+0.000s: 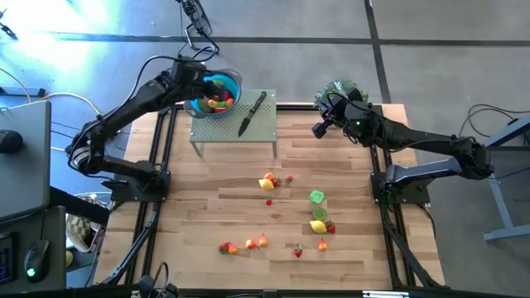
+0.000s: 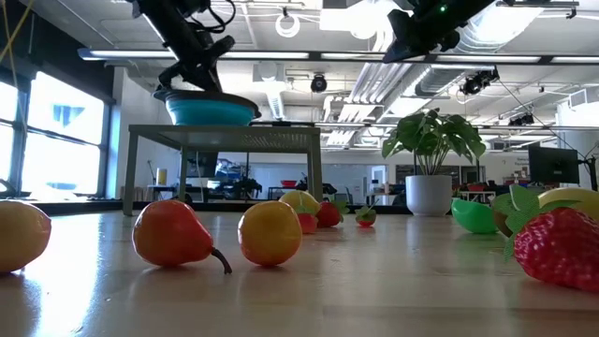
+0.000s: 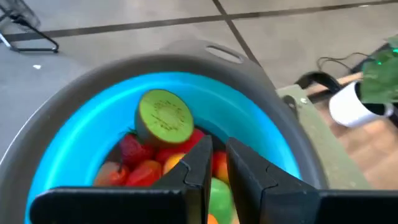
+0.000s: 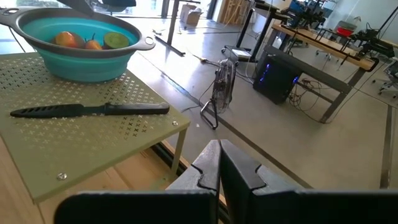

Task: Pick & Place Fruit
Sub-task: Put the strawberry into the strainer bowl on the shelf

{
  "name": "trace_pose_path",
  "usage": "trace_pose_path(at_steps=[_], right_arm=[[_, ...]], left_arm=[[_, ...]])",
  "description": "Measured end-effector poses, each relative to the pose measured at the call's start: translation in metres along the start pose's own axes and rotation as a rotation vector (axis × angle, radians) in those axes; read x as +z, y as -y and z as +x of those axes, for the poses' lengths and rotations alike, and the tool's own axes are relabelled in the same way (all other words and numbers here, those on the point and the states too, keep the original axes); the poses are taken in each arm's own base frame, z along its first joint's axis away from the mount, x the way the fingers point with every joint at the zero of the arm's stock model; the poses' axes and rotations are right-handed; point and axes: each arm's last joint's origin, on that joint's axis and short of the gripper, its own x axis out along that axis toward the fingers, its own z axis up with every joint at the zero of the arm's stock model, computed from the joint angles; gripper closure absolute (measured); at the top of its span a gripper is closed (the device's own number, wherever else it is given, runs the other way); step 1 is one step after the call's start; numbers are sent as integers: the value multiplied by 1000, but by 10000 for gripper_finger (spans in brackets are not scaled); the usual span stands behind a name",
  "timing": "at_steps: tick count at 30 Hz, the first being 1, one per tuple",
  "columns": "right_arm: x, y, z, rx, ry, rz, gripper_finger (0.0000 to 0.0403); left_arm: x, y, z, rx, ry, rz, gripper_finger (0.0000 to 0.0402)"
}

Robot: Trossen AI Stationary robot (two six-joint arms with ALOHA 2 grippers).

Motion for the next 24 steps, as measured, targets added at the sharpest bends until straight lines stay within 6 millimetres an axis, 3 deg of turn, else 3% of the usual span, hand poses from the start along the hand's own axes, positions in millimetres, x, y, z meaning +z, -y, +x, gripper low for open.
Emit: trace_pose_path(at_steps=[15, 24], right_arm=[[0, 0, 0, 1, 0, 3, 400], [0, -2, 0, 55, 2, 93, 401]], left_arm=[[-27, 42, -81, -247, 25, 187, 357], [-55, 62, -102, -285, -73, 267, 357]])
